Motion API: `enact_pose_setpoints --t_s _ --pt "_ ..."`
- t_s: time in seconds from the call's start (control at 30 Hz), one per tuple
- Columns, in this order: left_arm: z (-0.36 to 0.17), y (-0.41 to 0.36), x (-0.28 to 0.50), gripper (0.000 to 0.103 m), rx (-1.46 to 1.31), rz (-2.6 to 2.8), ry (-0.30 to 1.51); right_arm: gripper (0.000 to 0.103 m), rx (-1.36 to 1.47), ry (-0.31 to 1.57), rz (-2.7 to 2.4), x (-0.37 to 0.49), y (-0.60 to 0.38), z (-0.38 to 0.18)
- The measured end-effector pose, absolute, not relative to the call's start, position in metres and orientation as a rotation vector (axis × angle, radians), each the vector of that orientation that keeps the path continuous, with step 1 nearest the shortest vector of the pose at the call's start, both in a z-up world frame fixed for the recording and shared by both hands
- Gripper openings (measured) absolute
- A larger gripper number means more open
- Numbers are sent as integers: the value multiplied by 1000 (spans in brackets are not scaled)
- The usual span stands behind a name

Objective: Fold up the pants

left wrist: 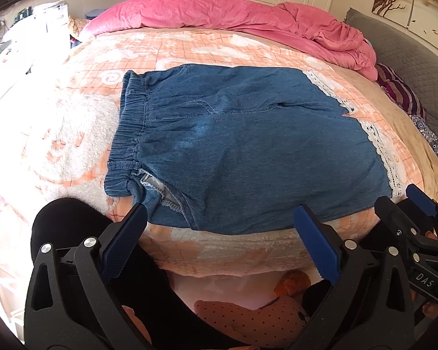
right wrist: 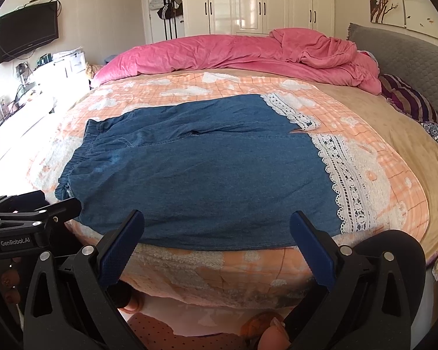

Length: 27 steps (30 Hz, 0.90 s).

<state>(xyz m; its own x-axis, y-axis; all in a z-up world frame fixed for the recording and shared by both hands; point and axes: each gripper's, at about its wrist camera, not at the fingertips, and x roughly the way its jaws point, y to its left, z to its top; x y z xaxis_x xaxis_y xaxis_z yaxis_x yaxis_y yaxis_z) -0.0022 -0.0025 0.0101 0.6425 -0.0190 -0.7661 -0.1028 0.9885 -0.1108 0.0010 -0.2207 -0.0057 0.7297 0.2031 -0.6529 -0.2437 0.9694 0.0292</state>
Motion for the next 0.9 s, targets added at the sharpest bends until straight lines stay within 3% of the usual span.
enact_pose_setpoints --t_s 0.9 --pt "17 4 -3 95 -147 53 858 99 -61 714 244 4 -220 -6"
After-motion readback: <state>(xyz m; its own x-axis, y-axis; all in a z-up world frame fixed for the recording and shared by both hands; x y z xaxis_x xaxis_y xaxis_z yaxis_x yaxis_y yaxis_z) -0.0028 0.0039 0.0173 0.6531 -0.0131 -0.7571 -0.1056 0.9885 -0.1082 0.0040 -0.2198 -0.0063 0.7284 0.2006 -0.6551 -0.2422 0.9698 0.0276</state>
